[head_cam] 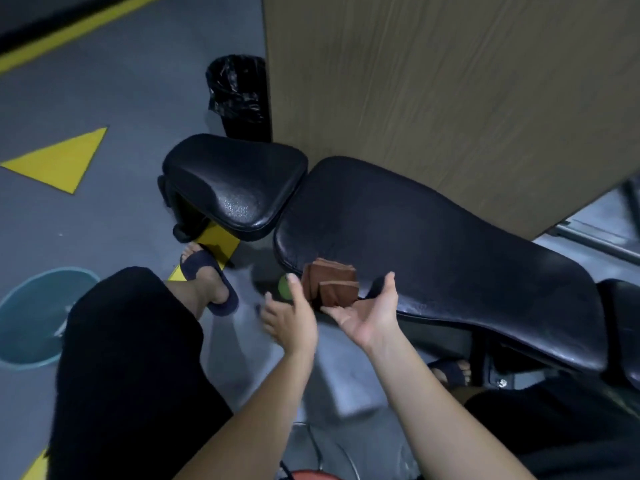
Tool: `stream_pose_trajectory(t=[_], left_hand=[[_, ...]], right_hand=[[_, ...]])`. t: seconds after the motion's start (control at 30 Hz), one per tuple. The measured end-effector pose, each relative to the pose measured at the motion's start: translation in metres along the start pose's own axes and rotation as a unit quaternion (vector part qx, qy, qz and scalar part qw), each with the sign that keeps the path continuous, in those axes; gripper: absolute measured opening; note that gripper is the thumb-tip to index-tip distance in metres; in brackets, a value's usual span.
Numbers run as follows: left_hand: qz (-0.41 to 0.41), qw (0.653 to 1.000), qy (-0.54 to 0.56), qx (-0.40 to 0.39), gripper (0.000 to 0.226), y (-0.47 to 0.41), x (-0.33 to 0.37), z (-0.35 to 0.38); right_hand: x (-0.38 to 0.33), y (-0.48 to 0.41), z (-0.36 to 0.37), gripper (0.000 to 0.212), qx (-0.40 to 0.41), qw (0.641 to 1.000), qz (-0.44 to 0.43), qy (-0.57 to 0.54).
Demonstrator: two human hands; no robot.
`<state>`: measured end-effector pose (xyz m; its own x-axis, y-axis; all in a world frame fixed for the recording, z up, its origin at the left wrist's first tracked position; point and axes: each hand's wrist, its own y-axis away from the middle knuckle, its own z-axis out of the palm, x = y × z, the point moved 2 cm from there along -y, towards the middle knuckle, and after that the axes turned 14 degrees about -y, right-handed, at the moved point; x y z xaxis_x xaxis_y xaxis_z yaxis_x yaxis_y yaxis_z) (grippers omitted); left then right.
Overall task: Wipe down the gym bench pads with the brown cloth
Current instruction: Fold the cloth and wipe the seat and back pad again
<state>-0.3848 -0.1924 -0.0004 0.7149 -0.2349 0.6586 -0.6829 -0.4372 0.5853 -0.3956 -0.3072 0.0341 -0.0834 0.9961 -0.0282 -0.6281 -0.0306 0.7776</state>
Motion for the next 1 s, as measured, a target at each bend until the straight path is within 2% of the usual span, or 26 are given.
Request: stream_pose_trajectory(t=[0.07,0.13,0.2,0.27,0.33,0.37,0.43,0.47,0.5,0.53,0.57,0.63,0.73,0.83,1.0], left_hand=[[-0.031,0.985,0.122,-0.116,0.104,0.013,-0.004,0.034],[-0.068,0.955,0.222,-0.183,0.119,0.017,0.006,0.054],[-0.046,0.965,0.181,-0.183,0.118,0.009,0.020,0.064],[-0.037,0.979,0.152,-0.129,0.118,-0.002,0.024,0.071],[-0.039,0.984,0.162,-0.064,0.124,-0.006,0.024,0.075],[-0.036,0.983,0.173,-0.042,0.119,-0.007,0.025,0.075],[-0.038,0.977,0.211,-0.013,0.109,-0.014,0.032,0.073],[-0.040,0.973,0.226,0.000,0.111,-0.020,0.035,0.072],[-0.041,0.973,0.227,0.012,0.118,-0.029,0.037,0.070],[-0.039,0.974,0.223,0.020,0.122,-0.038,0.039,0.068],[-0.037,0.975,0.216,0.026,0.119,-0.046,0.041,0.063],[-0.033,0.979,0.196,0.041,0.102,-0.068,0.047,0.052],[-0.007,0.990,0.135,0.030,0.082,-0.099,0.060,0.035],[-0.009,0.995,0.082,-0.048,0.062,-0.116,0.065,0.027],[-0.029,0.980,0.025,-0.197,0.048,-0.125,0.089,0.007]], right_hand=[[-0.003,0.005,-0.005,0.114,-0.012,0.998,0.036,0.041],[-0.012,0.016,-0.006,0.109,-0.016,0.990,0.050,0.134],[-0.029,0.029,-0.005,0.098,-0.003,0.957,0.029,0.288],[-0.051,0.035,-0.002,0.081,0.037,0.892,-0.056,0.448],[-0.071,0.033,0.009,0.060,0.067,0.801,-0.204,0.559],[-0.080,0.027,0.012,0.052,0.079,0.733,-0.283,0.613],[-0.092,0.008,0.013,0.043,0.093,0.561,-0.417,0.709],[-0.093,-0.002,0.011,0.042,0.077,0.482,-0.470,0.735],[-0.092,-0.013,0.007,0.045,0.052,0.419,-0.502,0.755],[-0.090,-0.024,0.002,0.051,0.035,0.375,-0.508,0.775],[-0.087,-0.034,-0.003,0.057,0.031,0.349,-0.496,0.795],[-0.083,-0.045,-0.010,0.066,0.056,0.319,-0.470,0.822],[-0.082,-0.048,-0.012,0.069,0.073,0.292,-0.508,0.807],[-0.081,-0.049,-0.013,0.067,0.069,0.273,-0.534,0.797],[-0.082,-0.049,-0.014,0.066,0.072,0.270,-0.534,0.798]])
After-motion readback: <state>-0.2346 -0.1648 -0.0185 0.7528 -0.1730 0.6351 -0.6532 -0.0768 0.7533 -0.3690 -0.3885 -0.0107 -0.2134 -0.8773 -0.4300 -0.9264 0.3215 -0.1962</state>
